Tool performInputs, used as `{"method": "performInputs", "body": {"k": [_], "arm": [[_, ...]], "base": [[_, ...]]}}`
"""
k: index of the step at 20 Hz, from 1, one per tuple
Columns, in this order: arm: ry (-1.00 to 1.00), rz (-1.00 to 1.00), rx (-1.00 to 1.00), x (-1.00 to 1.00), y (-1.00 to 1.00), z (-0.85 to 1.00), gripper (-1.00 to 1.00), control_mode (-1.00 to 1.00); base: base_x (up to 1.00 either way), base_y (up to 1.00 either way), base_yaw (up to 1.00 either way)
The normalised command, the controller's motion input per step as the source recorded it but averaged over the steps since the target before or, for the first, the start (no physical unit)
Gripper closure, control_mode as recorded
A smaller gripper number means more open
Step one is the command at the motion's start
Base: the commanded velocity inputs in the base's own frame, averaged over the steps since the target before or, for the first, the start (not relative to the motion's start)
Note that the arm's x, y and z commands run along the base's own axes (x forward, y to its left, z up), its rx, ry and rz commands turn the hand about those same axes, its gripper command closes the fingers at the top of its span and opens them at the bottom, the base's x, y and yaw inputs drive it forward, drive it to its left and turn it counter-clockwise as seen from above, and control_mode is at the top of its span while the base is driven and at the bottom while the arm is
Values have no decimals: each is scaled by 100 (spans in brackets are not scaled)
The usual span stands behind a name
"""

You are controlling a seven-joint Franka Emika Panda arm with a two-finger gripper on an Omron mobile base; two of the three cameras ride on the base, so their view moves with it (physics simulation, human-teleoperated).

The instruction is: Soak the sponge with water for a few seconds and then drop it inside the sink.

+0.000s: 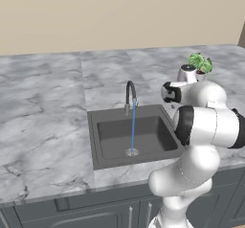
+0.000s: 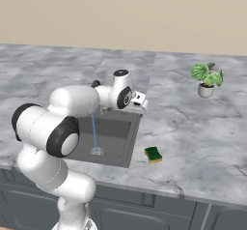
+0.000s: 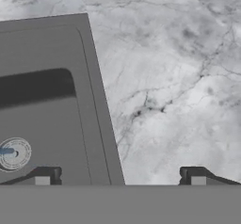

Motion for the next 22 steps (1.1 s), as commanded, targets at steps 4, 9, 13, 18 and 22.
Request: {"method": "performInputs", "body": {"k": [4,9,13,18,22], "arm": [[5,1,0,-2,0,0,-100,-100],[9,2,0,-27,0,7,-100,-100],[19,0,-1,-29,0,33,-100,-100],[20,1,-1,-32,0,26,-100,-100],[25,1,0,-16,-2,1,-100,-100]], "base": [[0,0,0],[0,0,0],[0,0,0],[0,0,0],[0,0,0]]}}
